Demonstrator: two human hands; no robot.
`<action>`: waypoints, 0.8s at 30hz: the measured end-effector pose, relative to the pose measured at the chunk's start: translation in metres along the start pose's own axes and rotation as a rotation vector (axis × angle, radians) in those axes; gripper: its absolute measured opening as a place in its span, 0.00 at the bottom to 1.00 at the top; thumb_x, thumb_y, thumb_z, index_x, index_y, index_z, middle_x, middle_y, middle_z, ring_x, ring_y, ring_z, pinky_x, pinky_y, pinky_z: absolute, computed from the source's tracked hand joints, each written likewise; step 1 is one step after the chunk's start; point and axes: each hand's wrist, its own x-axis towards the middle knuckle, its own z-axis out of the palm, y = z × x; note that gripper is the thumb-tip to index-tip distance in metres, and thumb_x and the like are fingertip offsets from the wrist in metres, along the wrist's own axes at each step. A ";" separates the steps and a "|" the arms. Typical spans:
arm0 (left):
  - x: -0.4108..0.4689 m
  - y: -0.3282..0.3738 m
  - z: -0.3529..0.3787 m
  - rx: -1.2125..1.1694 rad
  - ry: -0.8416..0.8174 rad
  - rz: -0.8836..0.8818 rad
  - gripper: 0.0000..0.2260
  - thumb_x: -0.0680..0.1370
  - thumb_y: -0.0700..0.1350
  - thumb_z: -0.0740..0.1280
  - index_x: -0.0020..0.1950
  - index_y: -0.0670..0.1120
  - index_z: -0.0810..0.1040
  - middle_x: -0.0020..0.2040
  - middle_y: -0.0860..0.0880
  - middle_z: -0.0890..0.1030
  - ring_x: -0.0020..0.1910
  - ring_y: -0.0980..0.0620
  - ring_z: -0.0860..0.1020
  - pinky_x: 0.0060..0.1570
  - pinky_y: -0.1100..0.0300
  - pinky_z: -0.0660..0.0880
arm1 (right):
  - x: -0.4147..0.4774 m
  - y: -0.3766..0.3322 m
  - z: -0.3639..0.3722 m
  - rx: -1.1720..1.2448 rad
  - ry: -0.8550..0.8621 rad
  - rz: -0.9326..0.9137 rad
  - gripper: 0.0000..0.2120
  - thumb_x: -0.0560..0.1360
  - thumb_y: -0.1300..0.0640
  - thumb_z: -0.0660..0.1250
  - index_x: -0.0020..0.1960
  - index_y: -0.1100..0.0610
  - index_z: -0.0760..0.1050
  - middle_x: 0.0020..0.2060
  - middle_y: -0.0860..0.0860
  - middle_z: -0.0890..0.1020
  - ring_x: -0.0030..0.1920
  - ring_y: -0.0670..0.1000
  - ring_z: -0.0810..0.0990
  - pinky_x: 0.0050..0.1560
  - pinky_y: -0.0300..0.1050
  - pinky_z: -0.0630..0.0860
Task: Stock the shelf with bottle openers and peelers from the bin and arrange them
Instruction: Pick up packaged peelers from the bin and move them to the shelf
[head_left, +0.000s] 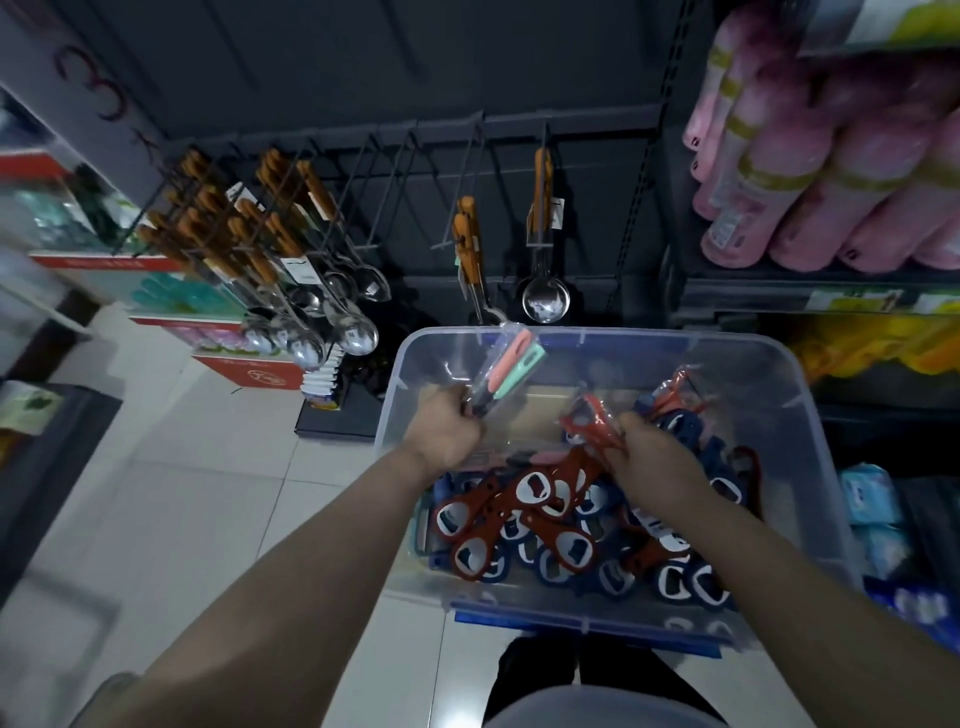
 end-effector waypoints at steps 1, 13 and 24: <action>-0.004 -0.002 0.000 0.001 0.044 -0.007 0.10 0.73 0.37 0.64 0.54 0.43 0.75 0.46 0.43 0.80 0.43 0.45 0.79 0.39 0.56 0.77 | 0.000 -0.003 0.000 -0.002 -0.026 -0.070 0.10 0.80 0.48 0.59 0.45 0.53 0.67 0.40 0.49 0.74 0.44 0.54 0.77 0.44 0.48 0.74; -0.026 -0.014 -0.001 0.165 0.163 -0.087 0.12 0.76 0.40 0.64 0.59 0.44 0.73 0.45 0.46 0.77 0.43 0.44 0.77 0.38 0.59 0.71 | 0.034 -0.038 0.045 -0.393 -0.251 -0.270 0.13 0.76 0.49 0.62 0.59 0.49 0.68 0.62 0.50 0.74 0.64 0.53 0.65 0.58 0.54 0.61; -0.014 0.010 -0.013 0.082 0.106 0.046 0.07 0.75 0.39 0.63 0.52 0.46 0.73 0.47 0.44 0.80 0.44 0.44 0.77 0.42 0.56 0.74 | 0.014 -0.020 0.010 -0.199 -0.084 -0.093 0.10 0.80 0.54 0.57 0.60 0.54 0.63 0.49 0.56 0.80 0.50 0.59 0.79 0.45 0.48 0.70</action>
